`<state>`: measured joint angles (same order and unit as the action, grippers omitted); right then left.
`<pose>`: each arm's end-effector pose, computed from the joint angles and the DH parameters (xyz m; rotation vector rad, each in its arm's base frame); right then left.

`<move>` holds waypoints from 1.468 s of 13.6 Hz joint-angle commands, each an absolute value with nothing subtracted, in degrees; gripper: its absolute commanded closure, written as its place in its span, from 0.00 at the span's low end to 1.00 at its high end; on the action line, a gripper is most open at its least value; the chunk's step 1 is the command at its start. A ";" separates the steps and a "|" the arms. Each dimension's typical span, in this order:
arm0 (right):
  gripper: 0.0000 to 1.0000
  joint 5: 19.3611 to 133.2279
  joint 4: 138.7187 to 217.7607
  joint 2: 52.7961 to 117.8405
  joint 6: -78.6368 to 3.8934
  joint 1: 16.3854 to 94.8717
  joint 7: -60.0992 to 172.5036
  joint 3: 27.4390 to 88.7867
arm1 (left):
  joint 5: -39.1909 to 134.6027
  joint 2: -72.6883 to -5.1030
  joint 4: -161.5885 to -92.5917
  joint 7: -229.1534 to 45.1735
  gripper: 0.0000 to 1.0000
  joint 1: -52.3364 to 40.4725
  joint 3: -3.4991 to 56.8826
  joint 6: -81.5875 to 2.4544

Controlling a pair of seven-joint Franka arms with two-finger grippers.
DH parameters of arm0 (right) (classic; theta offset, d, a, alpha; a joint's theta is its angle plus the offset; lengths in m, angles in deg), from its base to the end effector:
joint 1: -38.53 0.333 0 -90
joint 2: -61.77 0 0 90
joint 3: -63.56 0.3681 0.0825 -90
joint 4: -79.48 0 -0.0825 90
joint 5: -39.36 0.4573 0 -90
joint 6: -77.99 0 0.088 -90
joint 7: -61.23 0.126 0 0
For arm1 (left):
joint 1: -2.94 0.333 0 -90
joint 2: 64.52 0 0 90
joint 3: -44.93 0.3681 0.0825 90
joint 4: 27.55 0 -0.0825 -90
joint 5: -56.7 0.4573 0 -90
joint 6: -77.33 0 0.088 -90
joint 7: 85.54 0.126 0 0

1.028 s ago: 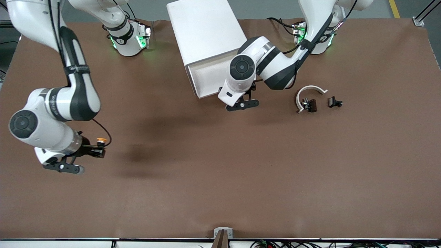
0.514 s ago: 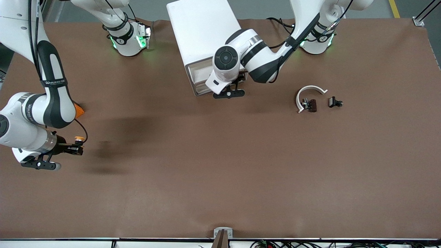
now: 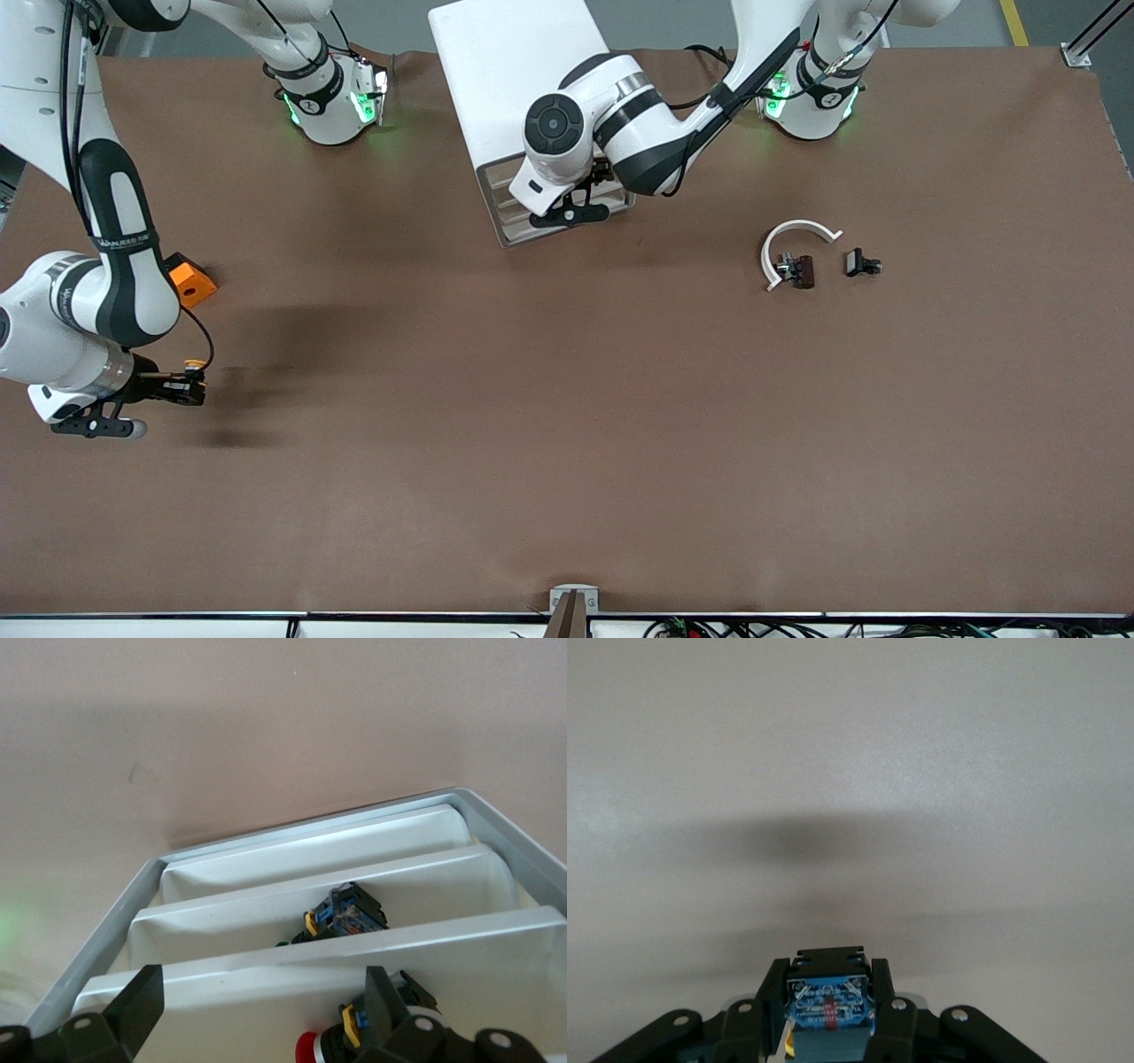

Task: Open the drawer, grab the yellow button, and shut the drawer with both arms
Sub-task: 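Set the button on the table beside the orange block, right gripper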

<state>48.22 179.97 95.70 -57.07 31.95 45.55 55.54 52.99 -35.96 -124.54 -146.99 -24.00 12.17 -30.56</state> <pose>0.7273 -0.1769 0.2099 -3.1134 0.1019 -0.0425 0.3891 -0.6020 0.3230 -3.0360 -0.1269 0.6131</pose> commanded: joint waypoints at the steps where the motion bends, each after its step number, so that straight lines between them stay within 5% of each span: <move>1: 1.00 49.91 180.12 97.09 -59.55 29.57 42.43 56.79 | 51.43 -35.78 -125.55 -148.12 0.00 -23.95 10.74 -29.54; 13: 1.00 50.26 180.20 99.56 -60.27 27.46 42.25 56.71 | 62.22 -38.58 -117.99 -147.42 0.00 -1.82 11.27 -29.54; 14: 0.77 50.09 180.12 99.56 -59.83 27.80 41.99 56.62 | 63.80 -39.72 -117.30 -147.41 0.00 -0.41 11.18 -29.54; 15: 0.31 49.91 180.12 99.56 -59.74 27.89 41.90 56.62 | 64.95 -40.86 -116.59 -147.41 0.00 0.99 11.18 -29.46; 16: 0.00 49.82 180.12 99.56 -59.74 27.90 41.90 56.62 | 65.48 -42.27 -115.98 -147.15 0.00 2.75 11.18 -29.11; 20: 0.00 49.56 179.50 98.60 -57.99 28.51 39.71 56.53 | 65.57 -44.39 -110.80 -143.74 0.00 9.08 11.09 -23.85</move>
<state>49.19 179.94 99.80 -59.74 28.67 42.10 56.14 64.54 -43.49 -113.03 -145.98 6.23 11.98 -27.25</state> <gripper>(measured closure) 0.123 0.000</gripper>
